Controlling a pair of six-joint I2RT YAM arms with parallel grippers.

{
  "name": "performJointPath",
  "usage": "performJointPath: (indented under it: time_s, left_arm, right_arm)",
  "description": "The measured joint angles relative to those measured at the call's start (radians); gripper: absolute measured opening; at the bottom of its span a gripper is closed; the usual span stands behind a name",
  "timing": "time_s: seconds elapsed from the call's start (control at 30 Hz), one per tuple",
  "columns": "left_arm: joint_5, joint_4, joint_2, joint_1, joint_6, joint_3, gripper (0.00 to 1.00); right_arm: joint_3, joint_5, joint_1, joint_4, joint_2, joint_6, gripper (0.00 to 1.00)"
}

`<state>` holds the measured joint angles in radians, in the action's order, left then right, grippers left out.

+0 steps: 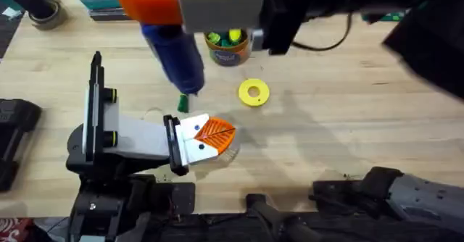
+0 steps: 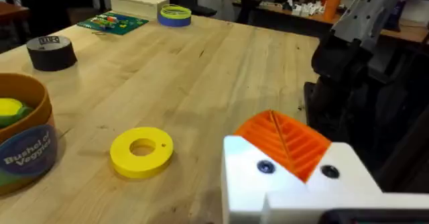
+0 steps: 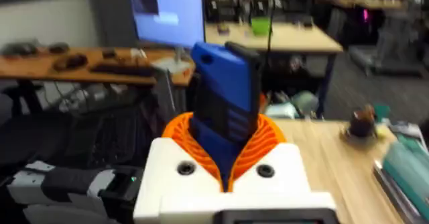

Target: Pick up the gripper from the table and insert it into the empty holder that is missing its gripper. Then pick up a screw, insert it into the mounting hole, and use the screwdriver to tighten it. Finally, clean up the table by picking up the vegetable and placing it into the bucket.

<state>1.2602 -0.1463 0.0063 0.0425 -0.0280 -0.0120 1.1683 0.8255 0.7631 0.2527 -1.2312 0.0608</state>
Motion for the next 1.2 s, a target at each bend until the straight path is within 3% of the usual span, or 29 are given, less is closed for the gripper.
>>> performJointPath:
  time_s: [0.33,0.6,0.9,1.1,1.2]
  left_arm:
    - [0.0,0.0,0.0,0.0,0.0,0.0,0.002]
    - [0.0,0.0,0.0,0.0,0.0,0.0,0.002]
    - [0.0,0.0,0.0,0.0,0.0,0.0,0.002]
    - [0.0,0.0,0.0,0.0,0.0,0.0,0.002]
    - [0.0,0.0,0.0,0.0,0.0,0.0,0.002]
  right_arm:
    - [0.352,-0.28,-0.061,-0.774,-0.005,-0.309,0.023]
    - [0.393,-0.527,-0.207,-1.1,-0.012,-0.522,0.023]
    - [0.393,-0.645,-0.4,-1.339,-0.112,-0.777,0.023]
    - [0.371,-0.767,-0.441,-1.327,-0.248,-0.876,0.023]
    - [0.276,-0.881,-0.444,-1.272,-0.319,-0.933,0.023]
